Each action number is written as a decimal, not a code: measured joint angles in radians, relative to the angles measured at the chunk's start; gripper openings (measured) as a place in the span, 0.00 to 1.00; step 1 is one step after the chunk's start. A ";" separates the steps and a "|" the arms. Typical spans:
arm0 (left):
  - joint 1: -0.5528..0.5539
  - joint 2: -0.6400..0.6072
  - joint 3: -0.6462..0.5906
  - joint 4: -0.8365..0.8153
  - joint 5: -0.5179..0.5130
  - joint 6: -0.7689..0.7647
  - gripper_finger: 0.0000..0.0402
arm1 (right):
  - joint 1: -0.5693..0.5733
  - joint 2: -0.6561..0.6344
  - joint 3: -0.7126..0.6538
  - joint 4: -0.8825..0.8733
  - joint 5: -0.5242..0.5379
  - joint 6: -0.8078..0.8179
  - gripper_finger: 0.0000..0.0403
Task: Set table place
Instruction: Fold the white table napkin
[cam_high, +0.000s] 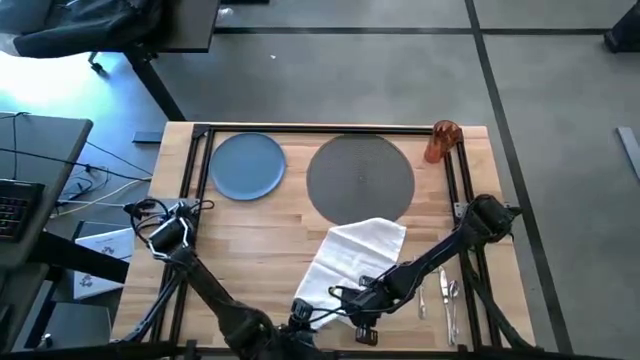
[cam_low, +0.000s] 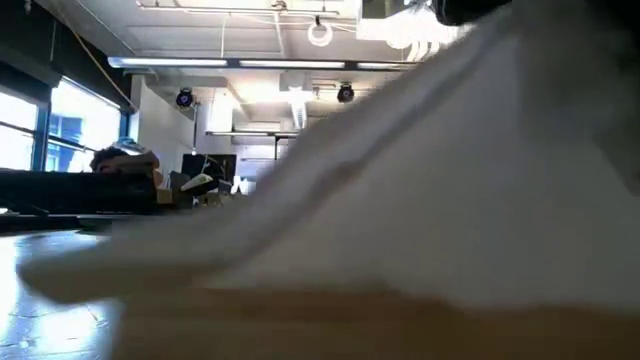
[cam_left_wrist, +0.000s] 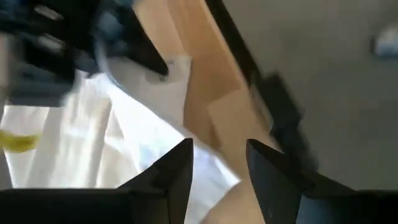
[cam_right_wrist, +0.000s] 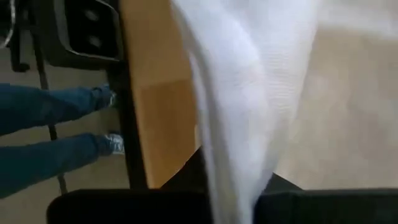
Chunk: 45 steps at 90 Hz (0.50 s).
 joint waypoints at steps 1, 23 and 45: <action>0.003 0.000 -0.005 0.002 0.007 0.015 0.33 | -0.001 0.000 0.002 0.001 0.000 0.000 0.00; 0.056 0.001 -0.073 0.009 0.071 0.209 0.33 | -0.022 0.000 0.020 0.025 0.004 0.096 0.00; 0.069 0.001 -0.073 0.059 0.167 0.372 0.33 | -0.060 -0.001 0.015 0.021 0.004 0.261 0.00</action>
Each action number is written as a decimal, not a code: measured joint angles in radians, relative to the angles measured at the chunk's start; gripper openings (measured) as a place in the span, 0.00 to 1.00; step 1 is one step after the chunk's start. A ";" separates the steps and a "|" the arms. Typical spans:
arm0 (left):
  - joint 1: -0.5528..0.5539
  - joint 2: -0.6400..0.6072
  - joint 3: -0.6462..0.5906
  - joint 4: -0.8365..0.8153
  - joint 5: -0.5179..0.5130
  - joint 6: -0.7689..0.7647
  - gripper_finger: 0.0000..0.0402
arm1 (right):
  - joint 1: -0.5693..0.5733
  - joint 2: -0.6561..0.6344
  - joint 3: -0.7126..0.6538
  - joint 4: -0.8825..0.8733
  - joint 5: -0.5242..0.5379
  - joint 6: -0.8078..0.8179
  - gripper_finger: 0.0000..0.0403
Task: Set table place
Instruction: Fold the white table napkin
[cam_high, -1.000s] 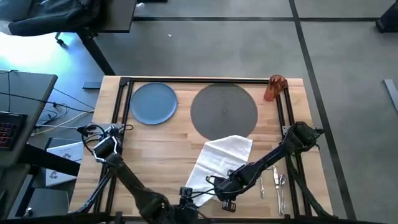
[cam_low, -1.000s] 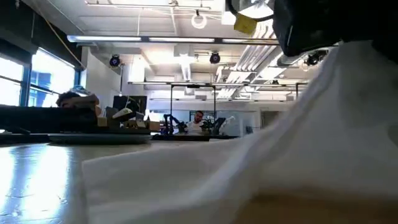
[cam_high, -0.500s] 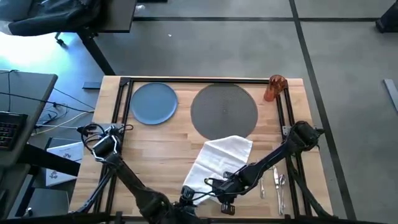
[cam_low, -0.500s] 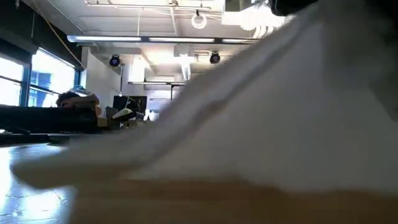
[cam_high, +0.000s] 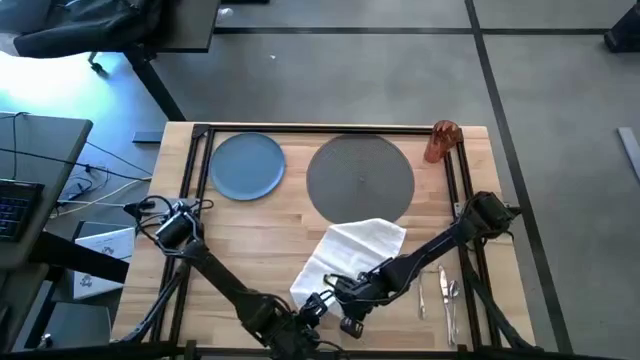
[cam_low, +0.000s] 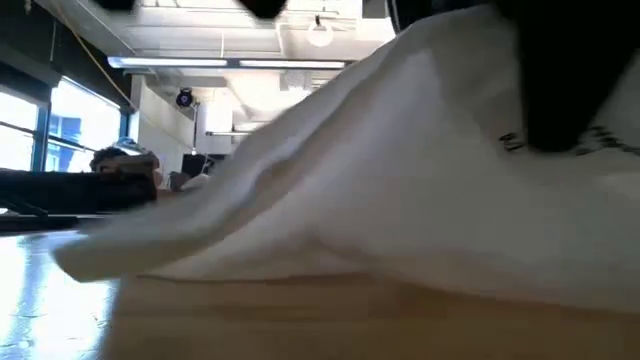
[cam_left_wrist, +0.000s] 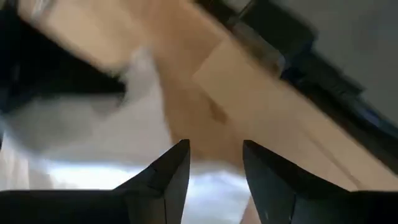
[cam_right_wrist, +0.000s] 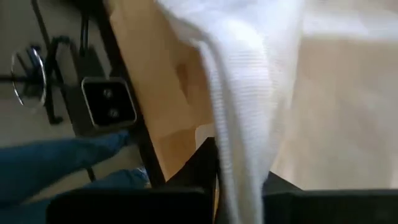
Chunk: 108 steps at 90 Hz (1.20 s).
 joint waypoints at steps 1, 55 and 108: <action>-0.001 0.000 0.001 0.000 0.001 0.002 0.33 | -0.002 0.000 0.000 -0.003 -0.001 0.004 0.00; -0.077 -0.012 0.032 0.035 -0.058 -0.278 0.31 | -0.035 0.002 0.001 -0.094 -0.096 0.005 0.00; 0.039 0.027 0.089 0.003 -0.121 0.281 0.12 | -0.152 0.013 -0.002 -0.058 -0.107 0.034 0.00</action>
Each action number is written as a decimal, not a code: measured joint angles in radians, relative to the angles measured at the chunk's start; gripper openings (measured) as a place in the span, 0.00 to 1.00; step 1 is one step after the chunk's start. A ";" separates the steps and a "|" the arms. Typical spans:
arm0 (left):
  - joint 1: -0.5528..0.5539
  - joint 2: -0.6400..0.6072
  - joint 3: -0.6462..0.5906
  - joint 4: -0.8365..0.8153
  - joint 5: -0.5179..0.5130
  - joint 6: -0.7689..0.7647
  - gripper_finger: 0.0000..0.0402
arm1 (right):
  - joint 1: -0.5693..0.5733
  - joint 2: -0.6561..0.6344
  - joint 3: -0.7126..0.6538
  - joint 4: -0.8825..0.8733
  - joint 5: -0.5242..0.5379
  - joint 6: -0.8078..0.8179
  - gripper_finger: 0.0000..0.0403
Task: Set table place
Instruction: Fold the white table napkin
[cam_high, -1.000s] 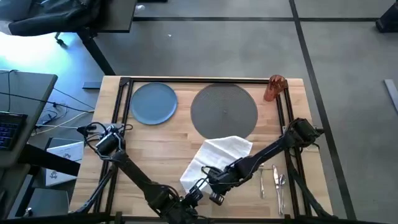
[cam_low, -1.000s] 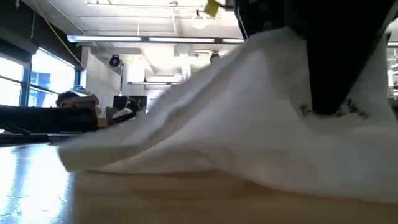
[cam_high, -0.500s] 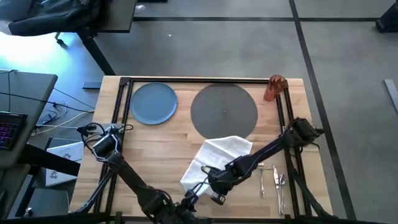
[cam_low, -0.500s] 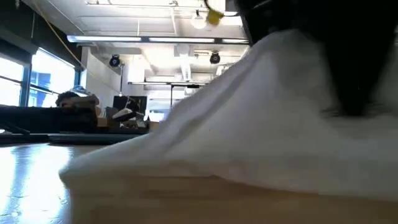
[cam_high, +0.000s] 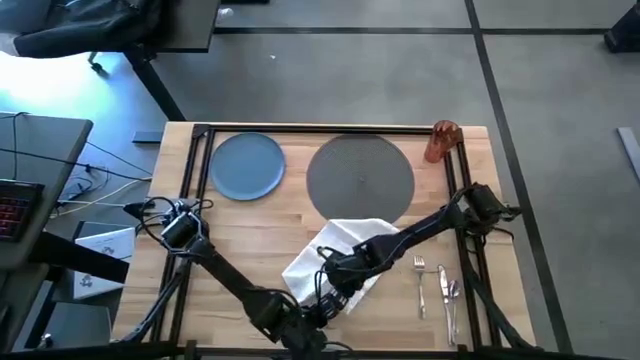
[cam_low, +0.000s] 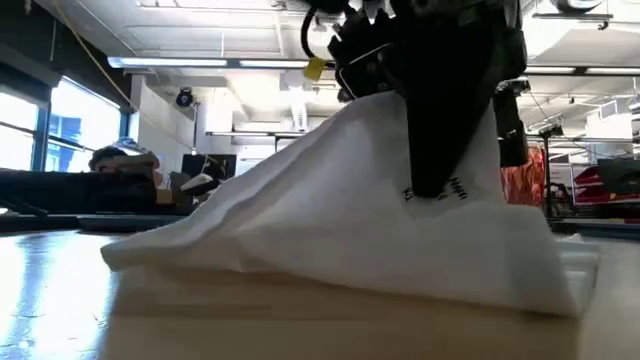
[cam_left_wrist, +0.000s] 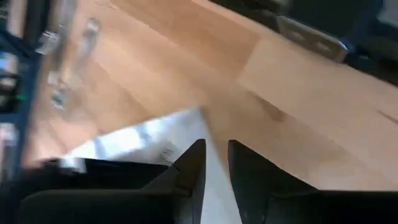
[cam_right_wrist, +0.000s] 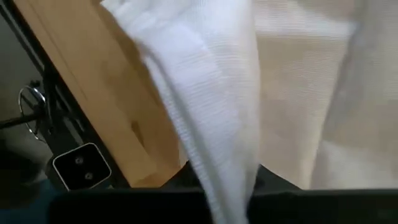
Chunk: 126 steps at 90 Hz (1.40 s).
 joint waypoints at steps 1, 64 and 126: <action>-0.001 0.000 0.004 0.001 -0.002 0.000 0.12 | 0.000 0.000 0.000 0.000 0.000 0.000 0.00; -0.064 -0.004 0.029 -0.381 0.162 -0.804 0.10 | -0.020 -0.021 0.001 -0.048 0.077 0.049 0.00; -0.142 -0.304 -0.711 0.594 0.003 -1.368 0.28 | 0.155 -0.022 0.002 -0.080 0.092 0.098 0.00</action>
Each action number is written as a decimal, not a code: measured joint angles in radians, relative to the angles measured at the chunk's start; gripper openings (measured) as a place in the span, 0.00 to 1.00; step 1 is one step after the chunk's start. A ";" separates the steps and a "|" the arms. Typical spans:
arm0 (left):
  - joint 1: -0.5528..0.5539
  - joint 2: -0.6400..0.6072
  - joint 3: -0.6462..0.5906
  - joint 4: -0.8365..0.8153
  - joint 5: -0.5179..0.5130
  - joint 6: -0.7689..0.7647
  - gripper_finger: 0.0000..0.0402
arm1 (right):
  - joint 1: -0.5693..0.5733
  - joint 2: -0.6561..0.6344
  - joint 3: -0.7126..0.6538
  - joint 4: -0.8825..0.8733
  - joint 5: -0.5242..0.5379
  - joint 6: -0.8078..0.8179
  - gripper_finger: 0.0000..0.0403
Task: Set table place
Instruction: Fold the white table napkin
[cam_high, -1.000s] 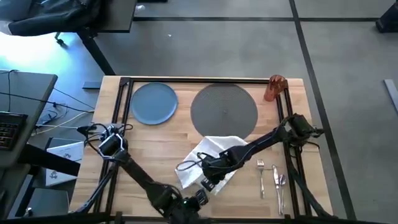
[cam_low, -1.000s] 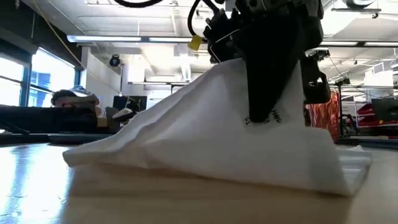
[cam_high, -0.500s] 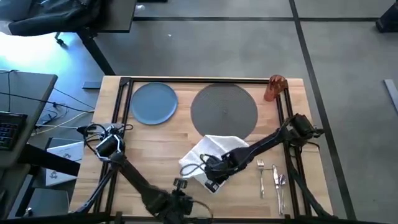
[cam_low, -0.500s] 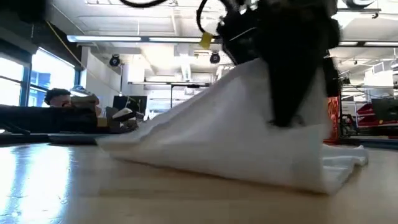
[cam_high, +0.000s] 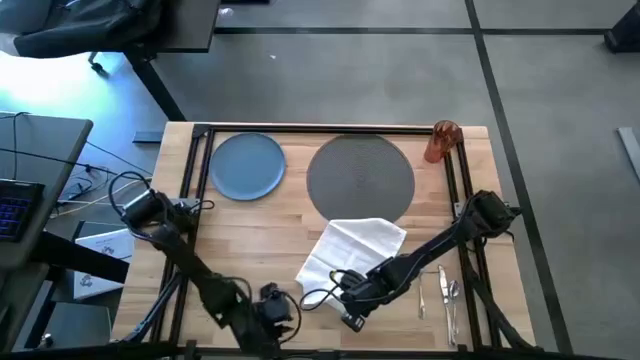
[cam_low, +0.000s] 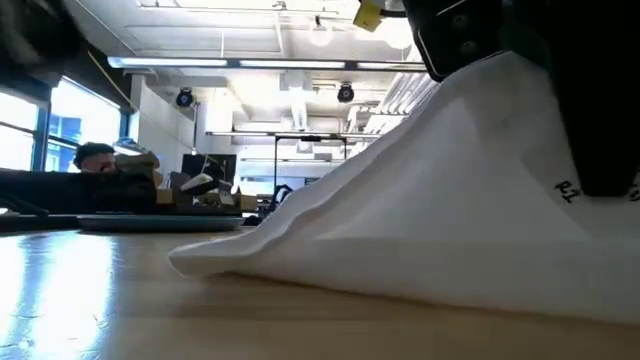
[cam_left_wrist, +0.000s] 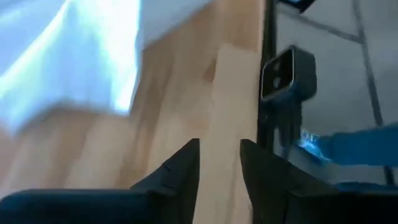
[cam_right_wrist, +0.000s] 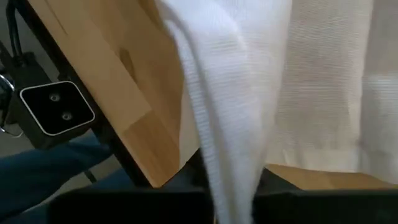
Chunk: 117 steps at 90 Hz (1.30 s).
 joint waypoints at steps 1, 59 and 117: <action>0.002 0.004 -0.004 0.016 0.001 0.020 0.29 | -0.001 0.000 0.000 0.000 -0.001 -0.003 0.00; 0.151 0.117 0.001 0.046 -0.001 0.411 0.52 | -0.001 0.000 0.000 0.021 -0.069 -0.021 0.00; 0.157 0.157 0.151 -0.257 0.051 0.202 0.02 | 0.002 -0.031 0.000 0.070 -0.054 0.119 0.00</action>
